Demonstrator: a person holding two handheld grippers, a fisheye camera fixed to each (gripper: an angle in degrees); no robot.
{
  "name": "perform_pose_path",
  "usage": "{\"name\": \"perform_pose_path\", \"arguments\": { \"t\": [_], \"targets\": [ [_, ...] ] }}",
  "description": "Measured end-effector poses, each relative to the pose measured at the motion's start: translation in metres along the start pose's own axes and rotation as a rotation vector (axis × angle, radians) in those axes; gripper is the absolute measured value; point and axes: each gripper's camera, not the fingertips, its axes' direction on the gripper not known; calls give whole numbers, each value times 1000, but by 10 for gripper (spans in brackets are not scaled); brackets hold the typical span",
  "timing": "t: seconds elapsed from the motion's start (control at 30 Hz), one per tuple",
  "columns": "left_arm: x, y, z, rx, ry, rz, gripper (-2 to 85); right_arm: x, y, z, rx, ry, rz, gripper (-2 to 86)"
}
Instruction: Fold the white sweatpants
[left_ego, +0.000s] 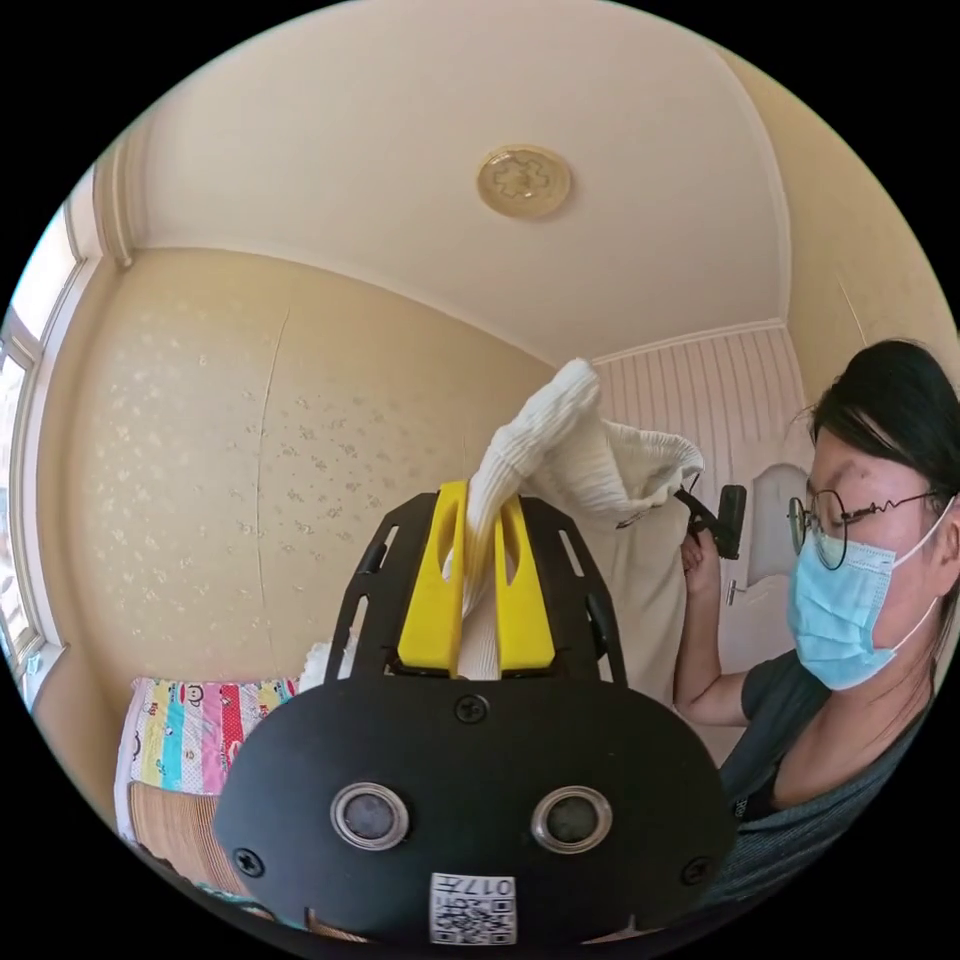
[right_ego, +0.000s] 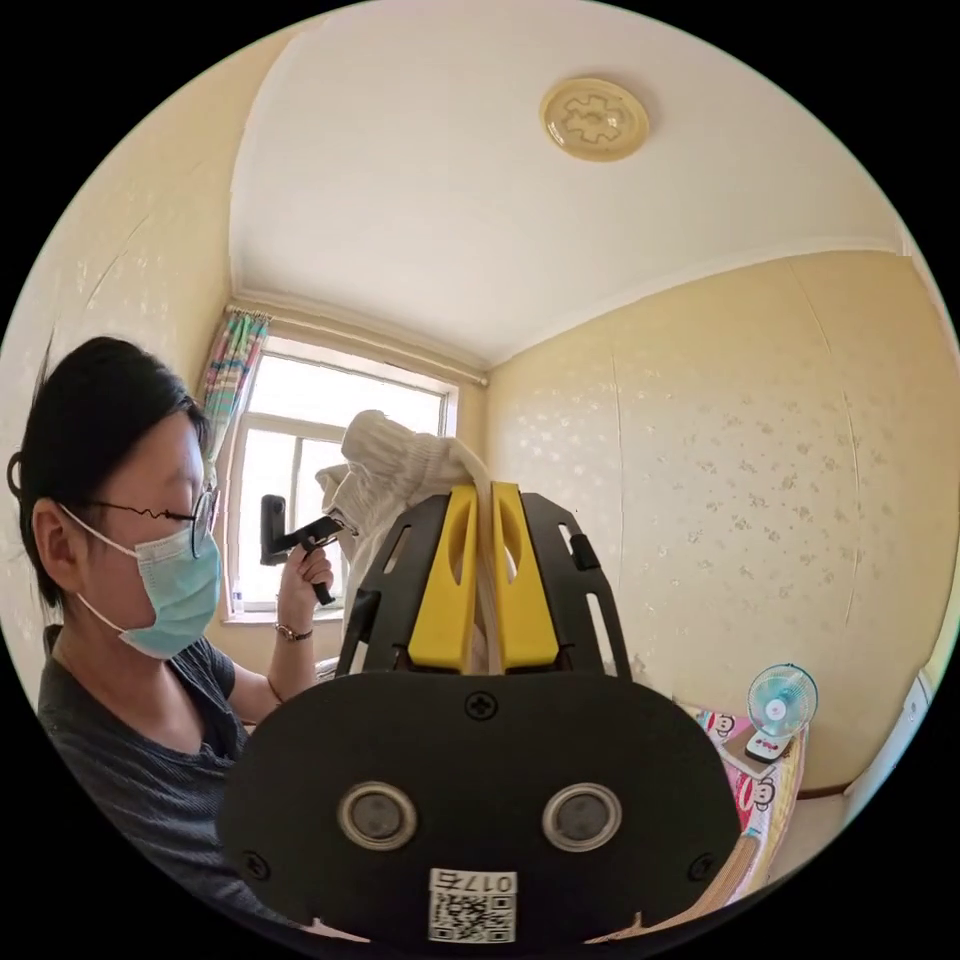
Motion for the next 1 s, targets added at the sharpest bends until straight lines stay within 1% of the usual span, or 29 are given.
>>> {"name": "perform_pose_path", "arguments": {
  "t": [0.07, 0.13, 0.17, 0.23, 0.27, 0.3, 0.33, 0.37, 0.4, 0.43, 0.47, 0.5, 0.53, 0.57, 0.6, 0.63, 0.67, 0.7, 0.73, 0.77, 0.8, 0.83, 0.87, 0.9, 0.93, 0.97, 1.0],
  "targets": [
    [-9, 5, 12, -10, -22, -20, 48, 30, 28, 11, -46, 24, 52, 28],
    [-39, 15, 43, -63, -36, -77, 47, 68, 63, 28, -88, 63, 106, 28],
    [-49, 17, 54, -82, -36, -96, 47, 100, 88, 46, -126, 92, 131, 28],
    [-110, 27, 116, -183, -46, -207, 47, 157, 123, 83, -192, 154, 182, 29],
    [-130, 29, 137, -210, -46, -250, 47, 204, 144, 116, -238, 197, 233, 30],
    [-175, 32, 184, -269, -46, -343, 48, 258, 163, 156, -279, 239, 278, 32],
    [-226, 35, 239, -330, -64, -430, 51, 288, 172, 177, -291, 261, 295, 33],
    [-253, 37, 268, -354, -86, -465, 57, 345, 192, 222, -299, 314, 304, 38],
    [-306, 43, 325, -394, -165, -488, 69, 399, 219, 264, -327, 389, 348, 41],
    [-355, 56, 376, -441, -263, -470, 81, 422, 234, 282, -363, 423, 362, 42],
    [-377, 65, 394, -473, -321, -472, 88, 460, 271, 313, -473, 504, 402, 43],
    [-419, 92, 418, -589, -451, -512, 86, 485, 318, 332, -584, 549, 449, 44],
    [-454, 126, 423, -701, -548, -596, 87, 492, 343, 337, -628, 547, 458, 45],
    [-467, 143, 420, -728, -561, -622, 88, 497, 397, 341, -717, 522, 446, 45],
    [-483, 177, 406, -745, -537, -634, 90, 494, 455, 340, -813, 505, 408, 45],
    [-491, 217, 386, -755, -511, -638, 90, 490, 487, 338, -869, 496, 386, 45],
    [-493, 241, 376, -775, -502, -639, 90, 482, 557, 329, -992, 472, 365, 44],
    [-496, 293, 355, -856, -490, -641, 90, 472, 628, 311, -1100, 428, 386, 42],
    [-497, 350, 333, -968, -483, -649, 90, 467, 664, 301, -1153, 394, 411, 41],
    [-496, 380, 320, -1028, -483, -656, 90, 454, 734, 277, -1250, 312, 478, 38],
    [-493, 441, 289, -1152, -491, -679, 89, 439, 801, 250, -1336, 241, 563, 37],
    [-489, 496, 253, -1263, -508, -716, 89, 430, 831, 237, -1374, 211, 608, 37],
    [-487, 521, 233, -1307, -518, -741, 89, 409, 886, 213, -1444, 139, 686, 38],
    [-483, 563, 192, -1380, -526, -799, 89, 385, 931, 195, -1514, 75, 735, 40],
    [-481, 598, 151, -1444, -538, -856, 89, 372, 950, 188, -1549, 51, 748, 41],
    [-480, 611, 131, -1470, -551, -879, 89, 346, 981, 177, -1608, 12, 759, 46],
    [-481, 630, 94, -1499, -583, -916, 89, 322, 1006, 172, -1641, -39, 767, 52]
  ]
}}
